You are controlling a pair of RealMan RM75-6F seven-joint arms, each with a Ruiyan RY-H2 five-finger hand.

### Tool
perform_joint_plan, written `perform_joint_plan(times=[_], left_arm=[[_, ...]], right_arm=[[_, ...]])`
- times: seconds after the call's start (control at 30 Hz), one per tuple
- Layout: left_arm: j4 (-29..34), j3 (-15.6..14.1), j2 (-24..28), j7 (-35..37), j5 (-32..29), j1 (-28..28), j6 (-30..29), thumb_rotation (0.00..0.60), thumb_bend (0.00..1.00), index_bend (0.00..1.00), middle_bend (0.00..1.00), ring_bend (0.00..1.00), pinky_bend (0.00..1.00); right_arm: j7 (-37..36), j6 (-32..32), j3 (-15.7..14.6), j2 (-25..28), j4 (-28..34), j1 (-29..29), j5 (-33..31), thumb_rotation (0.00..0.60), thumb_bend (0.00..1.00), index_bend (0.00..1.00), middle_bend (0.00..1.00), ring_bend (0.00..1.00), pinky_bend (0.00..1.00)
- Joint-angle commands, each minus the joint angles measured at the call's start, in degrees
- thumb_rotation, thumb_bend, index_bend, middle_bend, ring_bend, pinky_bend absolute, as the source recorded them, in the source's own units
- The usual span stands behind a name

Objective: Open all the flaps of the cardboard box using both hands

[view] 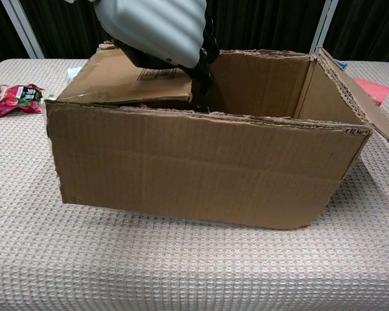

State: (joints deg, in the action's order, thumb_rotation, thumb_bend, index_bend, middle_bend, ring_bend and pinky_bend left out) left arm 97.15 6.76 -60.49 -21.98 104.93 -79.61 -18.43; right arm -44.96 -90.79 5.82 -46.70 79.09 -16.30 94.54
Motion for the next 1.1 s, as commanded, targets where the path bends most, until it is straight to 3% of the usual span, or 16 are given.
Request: perform_joint_plan(times=[0.03,0.53,1.1], left_arm=[[1.35,0.50,1.75,-0.09,-1.38,0.28,-0.23,0.600,0.89,0.22,0.37,0.17,0.28],[9.08,3.24,14.94,0.05,-6.39,3.90,-4.55,0.600,0.89,0.19,0.36,0.17,0.28],[13.29,2.96,25.75,-0.44,-8.75,12.89,-10.66,0.600,0.89,0.19,0.35,0.17,0.28]], right_arm=[[-0.12,0.09,0.09,-0.05,-0.10,-0.06,0.03,0.600,1.00,0.00,0.00,0.00,0.00],[2.29,0.27,0.83,1.59,3.91,-0.69,1.11,0.600,1.00,0.00,0.00,0.00,0.00],[8.48,-1.87,1.17,5.65,12.31,0.11,3.83,0.600,1.00,0.00,0.00,0.00,0.00]])
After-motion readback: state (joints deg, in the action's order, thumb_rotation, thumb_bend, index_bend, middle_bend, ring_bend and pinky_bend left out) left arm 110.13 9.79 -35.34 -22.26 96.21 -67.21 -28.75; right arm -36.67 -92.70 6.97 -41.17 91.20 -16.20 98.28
